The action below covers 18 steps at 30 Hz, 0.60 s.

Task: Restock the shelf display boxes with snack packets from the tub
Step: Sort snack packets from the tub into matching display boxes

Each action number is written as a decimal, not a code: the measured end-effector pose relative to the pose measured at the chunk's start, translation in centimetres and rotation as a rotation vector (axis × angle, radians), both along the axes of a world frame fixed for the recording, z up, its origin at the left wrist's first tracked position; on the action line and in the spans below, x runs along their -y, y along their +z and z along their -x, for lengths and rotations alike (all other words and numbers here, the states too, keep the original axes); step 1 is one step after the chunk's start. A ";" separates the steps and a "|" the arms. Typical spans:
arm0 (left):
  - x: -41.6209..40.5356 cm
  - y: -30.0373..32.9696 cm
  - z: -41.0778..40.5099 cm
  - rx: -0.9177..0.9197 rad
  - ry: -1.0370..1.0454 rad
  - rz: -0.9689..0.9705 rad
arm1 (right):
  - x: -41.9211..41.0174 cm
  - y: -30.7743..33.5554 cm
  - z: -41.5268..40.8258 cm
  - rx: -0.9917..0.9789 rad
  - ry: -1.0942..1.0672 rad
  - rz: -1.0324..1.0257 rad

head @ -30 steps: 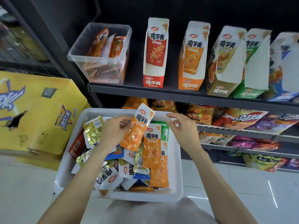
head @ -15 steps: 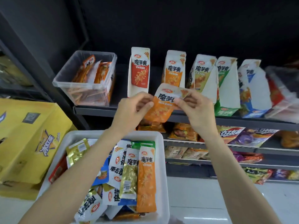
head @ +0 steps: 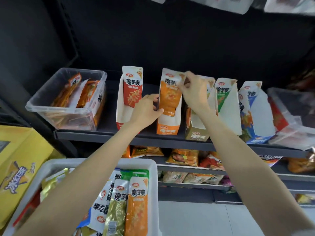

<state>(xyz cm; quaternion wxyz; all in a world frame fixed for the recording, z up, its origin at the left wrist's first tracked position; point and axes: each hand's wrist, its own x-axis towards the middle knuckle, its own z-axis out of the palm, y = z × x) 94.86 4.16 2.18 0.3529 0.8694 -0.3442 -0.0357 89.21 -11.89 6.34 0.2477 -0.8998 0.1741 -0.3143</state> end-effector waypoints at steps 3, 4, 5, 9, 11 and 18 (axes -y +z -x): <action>0.1 -0.5 -0.3 0.014 0.004 -0.006 | 0.8 -1.4 -1.8 -0.102 -0.046 0.101; 0.1 -0.6 -0.4 0.013 0.003 0.000 | 1.0 -1.6 -2.1 -0.138 -0.068 0.108; 0.1 -0.6 -0.4 0.012 -0.001 0.007 | 1.1 -1.6 -2.3 -0.168 -0.083 0.097; -0.2 -0.5 0.0 0.044 0.010 0.036 | 0.4 -0.9 -1.9 -0.070 -0.076 0.037; -0.7 -0.4 0.6 0.078 0.022 0.080 | -0.6 -1.1 -0.8 0.026 -0.036 0.035; -8.4 -1.6 5.3 0.261 -0.005 0.408 | -7.4 -4.4 7.4 0.227 0.146 0.047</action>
